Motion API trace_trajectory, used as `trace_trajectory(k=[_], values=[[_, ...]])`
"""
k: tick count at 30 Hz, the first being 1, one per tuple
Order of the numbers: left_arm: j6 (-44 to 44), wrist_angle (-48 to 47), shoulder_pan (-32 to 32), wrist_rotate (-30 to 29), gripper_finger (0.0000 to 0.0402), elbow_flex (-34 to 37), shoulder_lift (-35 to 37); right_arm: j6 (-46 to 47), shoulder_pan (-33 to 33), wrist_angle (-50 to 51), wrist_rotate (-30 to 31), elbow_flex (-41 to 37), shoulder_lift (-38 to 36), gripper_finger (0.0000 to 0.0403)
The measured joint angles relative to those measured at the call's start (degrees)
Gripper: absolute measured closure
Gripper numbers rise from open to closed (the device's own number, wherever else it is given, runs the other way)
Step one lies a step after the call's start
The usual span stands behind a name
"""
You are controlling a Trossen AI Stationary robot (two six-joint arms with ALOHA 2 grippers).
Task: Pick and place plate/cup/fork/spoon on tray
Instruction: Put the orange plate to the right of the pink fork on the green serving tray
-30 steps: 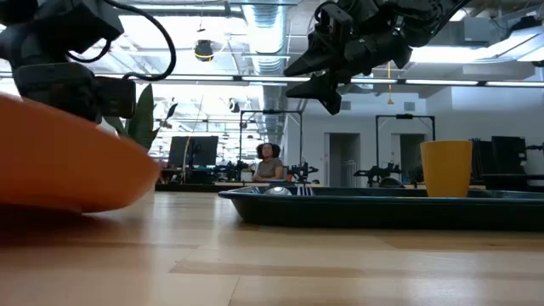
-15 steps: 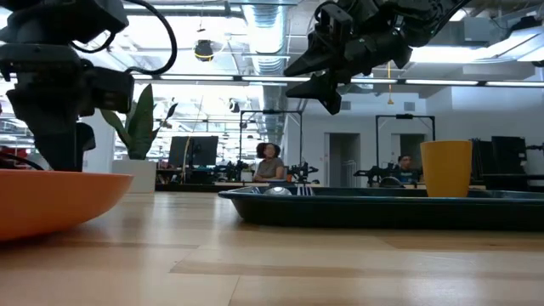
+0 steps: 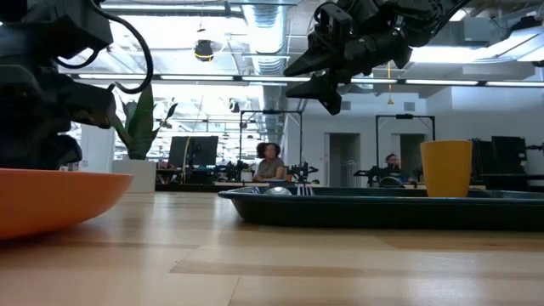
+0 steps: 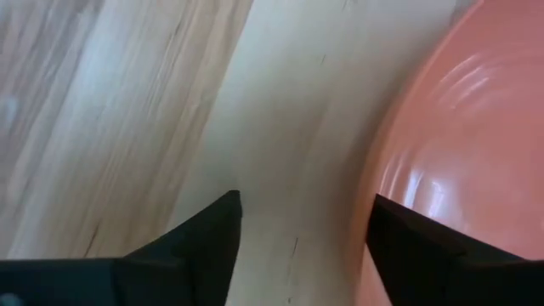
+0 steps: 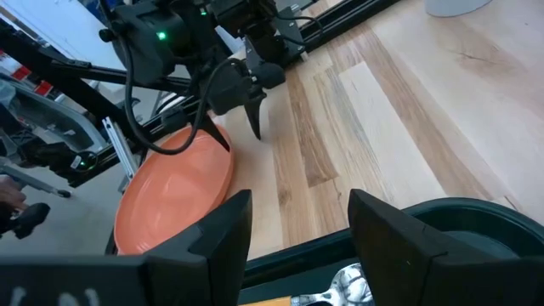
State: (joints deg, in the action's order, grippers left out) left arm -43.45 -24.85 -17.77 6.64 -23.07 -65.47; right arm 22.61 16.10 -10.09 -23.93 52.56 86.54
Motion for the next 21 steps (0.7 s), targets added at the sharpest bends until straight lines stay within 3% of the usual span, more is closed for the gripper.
trace_trajectory(k=[5,10,16,21], values=[[-2.0,0.6,-0.2,0.9,0.0266,0.1,-0.1,0.0,0.0,0.0,0.6,0.0,0.0,0.0182],[-6.8,0.5,-0.2,2.1,0.0380,0.1,-0.2,0.0,0.0,0.0,1.1,0.0,0.0,0.0182],[-15.9,0.3,-0.2,2.1,0.0398,-0.8,-0.1,0.6,0.0,0.0,1.1,0.0,0.0,0.0182],[-23.4,-0.7,-0.2,-2.3,0.0401,-5.5,-0.2,4.3,0.0,0.0,1.1,0.0,0.0,0.0182]])
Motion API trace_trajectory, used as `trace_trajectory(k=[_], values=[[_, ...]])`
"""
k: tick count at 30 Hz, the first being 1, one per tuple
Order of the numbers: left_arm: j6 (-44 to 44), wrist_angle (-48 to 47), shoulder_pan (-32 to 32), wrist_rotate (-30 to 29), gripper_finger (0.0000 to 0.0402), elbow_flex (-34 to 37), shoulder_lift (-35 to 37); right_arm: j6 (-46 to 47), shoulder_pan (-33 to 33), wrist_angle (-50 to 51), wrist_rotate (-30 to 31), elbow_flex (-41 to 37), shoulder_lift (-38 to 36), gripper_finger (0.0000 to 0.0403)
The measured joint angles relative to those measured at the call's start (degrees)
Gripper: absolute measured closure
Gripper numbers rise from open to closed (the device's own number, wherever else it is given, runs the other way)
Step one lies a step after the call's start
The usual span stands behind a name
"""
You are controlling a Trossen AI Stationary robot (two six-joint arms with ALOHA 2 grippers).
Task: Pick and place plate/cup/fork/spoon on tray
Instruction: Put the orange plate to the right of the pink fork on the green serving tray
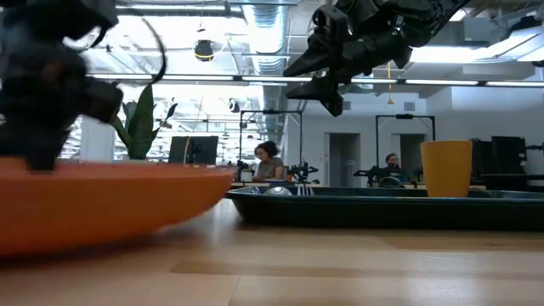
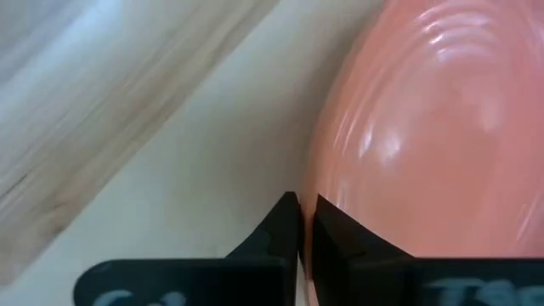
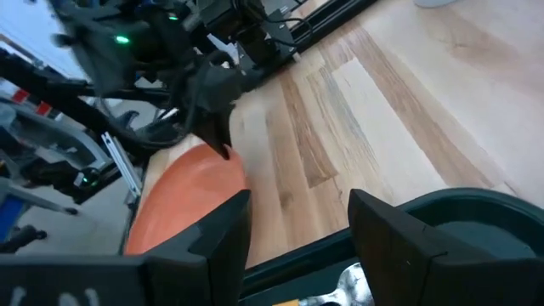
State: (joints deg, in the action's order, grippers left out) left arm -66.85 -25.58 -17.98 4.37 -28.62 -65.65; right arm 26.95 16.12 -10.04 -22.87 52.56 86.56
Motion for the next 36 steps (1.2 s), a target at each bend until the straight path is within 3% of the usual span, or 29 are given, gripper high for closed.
trace_trajectory(k=[9,15,18,25,33,36], values=[[-2.5,-13.9,-0.4,-3.6,0.0401,-13.9,0.0,0.7,0.0,0.1,0.0,0.0,0.0,0.0182],[-5.9,-21.5,2.1,-20.3,0.0401,-20.8,0.0,3.1,-0.7,-1.0,0.1,0.0,0.0,0.0182],[-6.4,-21.3,4.6,-25.3,0.0401,-21.2,0.0,3.9,-1.2,-2.8,0.5,0.0,0.0,0.0182],[-3.7,-19.9,8.4,-28.8,0.0401,-21.2,0.0,4.7,-1.9,-2.4,4.2,0.0,0.0,0.0182],[-1.7,-18.4,9.0,-28.7,0.0401,-21.2,0.0,3.2,-1.2,-2.2,9.5,0.0,0.0,0.0182],[-0.8,-17.4,9.0,-29.1,0.0401,-21.2,0.0,3.6,-0.1,-2.1,9.0,0.0,0.0,0.0182]])
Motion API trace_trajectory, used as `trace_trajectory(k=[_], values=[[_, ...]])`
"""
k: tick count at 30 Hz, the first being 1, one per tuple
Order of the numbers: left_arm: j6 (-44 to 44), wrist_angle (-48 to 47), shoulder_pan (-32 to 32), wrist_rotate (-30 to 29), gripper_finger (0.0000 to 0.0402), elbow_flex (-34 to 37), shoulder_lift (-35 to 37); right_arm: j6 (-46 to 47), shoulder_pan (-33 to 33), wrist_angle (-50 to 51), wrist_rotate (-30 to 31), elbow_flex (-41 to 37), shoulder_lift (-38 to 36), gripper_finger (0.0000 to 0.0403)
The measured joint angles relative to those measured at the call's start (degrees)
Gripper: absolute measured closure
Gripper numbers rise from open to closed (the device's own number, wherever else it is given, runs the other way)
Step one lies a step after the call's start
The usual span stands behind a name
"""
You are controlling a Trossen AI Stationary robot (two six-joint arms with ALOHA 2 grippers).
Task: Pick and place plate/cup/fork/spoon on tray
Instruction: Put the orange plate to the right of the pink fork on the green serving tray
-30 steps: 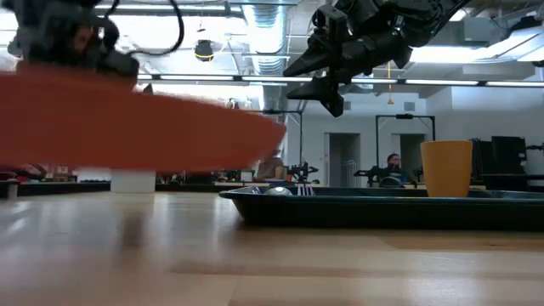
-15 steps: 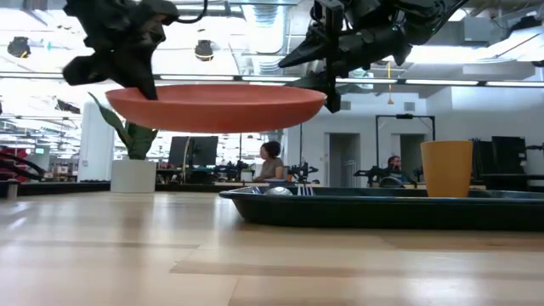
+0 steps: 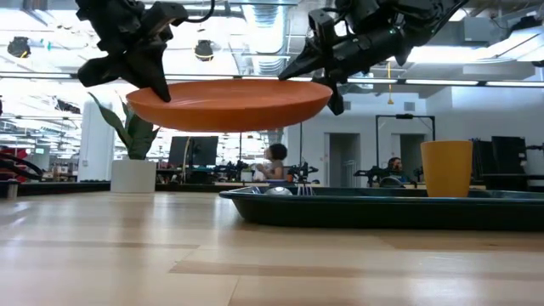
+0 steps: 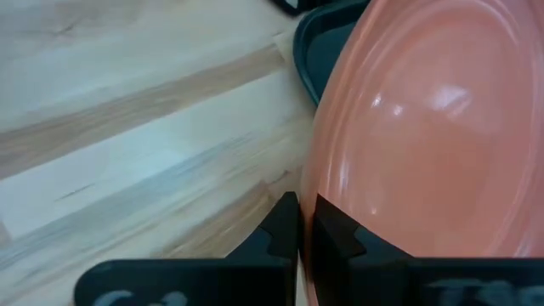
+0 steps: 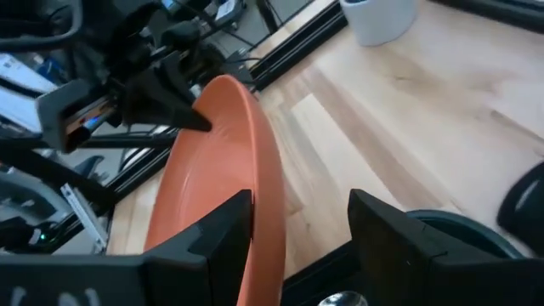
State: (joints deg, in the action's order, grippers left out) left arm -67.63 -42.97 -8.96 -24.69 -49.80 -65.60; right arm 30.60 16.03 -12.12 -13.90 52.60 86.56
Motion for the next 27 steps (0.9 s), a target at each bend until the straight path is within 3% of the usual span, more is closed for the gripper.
trace_trajectory(k=[6,15,19,25,27], values=[[1.3,0.6,1.3,-2.1,0.0401,0.0,0.1,0.5,-0.7,2.5,-2.2,0.0,0.0,0.0182],[4.5,2.2,3.7,-2.6,0.0401,0.0,0.1,0.5,-3.6,8.2,-0.9,0.0,0.0,0.0196],[5.5,2.2,3.9,-2.6,0.0401,0.0,0.1,0.5,-5.0,12.5,1.6,0.0,0.0,0.0246],[5.7,2.4,3.9,-2.6,0.0401,0.0,0.1,2.4,-5.3,13.7,3.5,-0.1,0.1,0.0370],[5.8,2.4,3.9,-2.8,0.0401,0.0,0.1,3.7,-5.2,13.6,3.6,-0.1,0.0,0.0385]])
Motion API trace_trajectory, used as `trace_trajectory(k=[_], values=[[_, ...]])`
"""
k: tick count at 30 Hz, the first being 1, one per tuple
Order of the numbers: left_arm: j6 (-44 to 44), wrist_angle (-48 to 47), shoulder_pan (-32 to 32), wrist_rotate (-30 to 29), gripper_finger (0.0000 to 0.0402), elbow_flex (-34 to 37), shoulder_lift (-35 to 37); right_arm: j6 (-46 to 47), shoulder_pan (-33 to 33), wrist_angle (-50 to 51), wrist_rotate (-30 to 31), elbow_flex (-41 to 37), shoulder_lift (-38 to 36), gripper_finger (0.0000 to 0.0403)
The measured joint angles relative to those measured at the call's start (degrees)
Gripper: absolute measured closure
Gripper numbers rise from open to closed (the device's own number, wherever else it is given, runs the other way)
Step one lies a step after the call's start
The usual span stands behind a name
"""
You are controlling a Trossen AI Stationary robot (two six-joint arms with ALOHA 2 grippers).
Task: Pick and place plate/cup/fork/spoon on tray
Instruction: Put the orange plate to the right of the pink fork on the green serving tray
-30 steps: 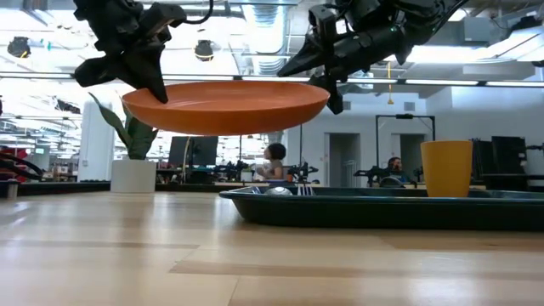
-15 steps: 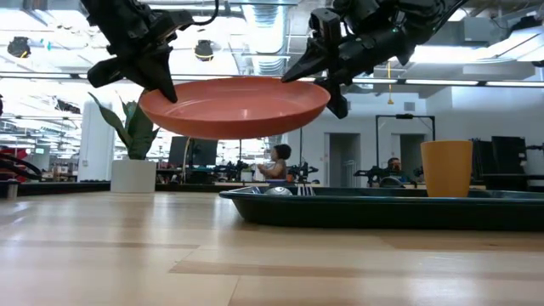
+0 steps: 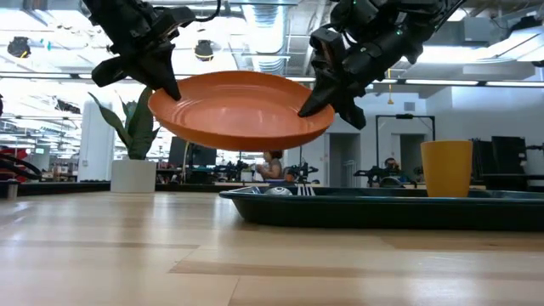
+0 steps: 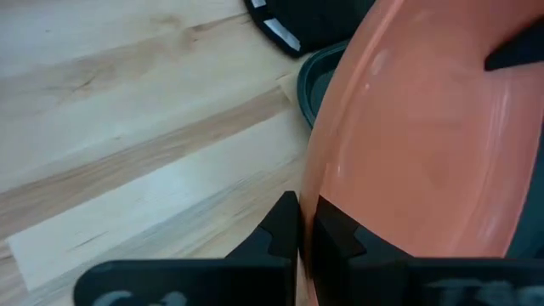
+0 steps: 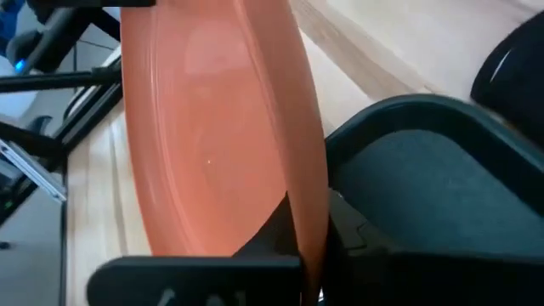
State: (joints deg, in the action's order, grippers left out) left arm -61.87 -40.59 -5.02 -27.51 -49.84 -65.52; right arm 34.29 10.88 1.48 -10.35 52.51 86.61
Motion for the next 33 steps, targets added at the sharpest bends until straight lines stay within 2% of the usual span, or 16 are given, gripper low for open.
trace_trajectory(k=[5,9,14,18,20,25,30,33], values=[[0.7,0.3,0.0,-1.9,0.0393,0.0,0.0,3.3,0.7,0.0,-1.8,0.0,0.0,0.0386],[6.2,2.9,0.0,-1.1,0.0349,0.0,0.0,2.1,2.6,3.2,-5.7,0.1,-1.8,0.0386],[12.1,8.1,0.2,2.3,0.0259,-0.2,-0.1,-7.1,8.2,13.3,-12.4,0.2,-6.0,0.0386],[17.9,12.7,1.3,8.0,0.0193,-0.2,-0.1,-19.2,14.7,22.8,-19.6,0.3,-8.6,0.0387],[20.0,12.9,2.0,10.0,0.0170,0.1,0.0,-26.9,17.3,32.1,-22.1,0.8,-8.8,0.0387],[18.9,13.5,3.2,11.4,0.0143,0.0,-0.1,-37.6,18.4,45.1,-20.4,3.6,-8.1,0.0388],[18.7,13.8,4.0,11.8,0.0143,0.0,0.0,-39.2,16.8,51.1,-19.5,4.5,-10.3,0.0388],[18.9,13.8,4.5,11.3,0.0147,0.0,0.0,-42.4,15.1,58.7,-14.1,4.5,-11.9,0.0388]])
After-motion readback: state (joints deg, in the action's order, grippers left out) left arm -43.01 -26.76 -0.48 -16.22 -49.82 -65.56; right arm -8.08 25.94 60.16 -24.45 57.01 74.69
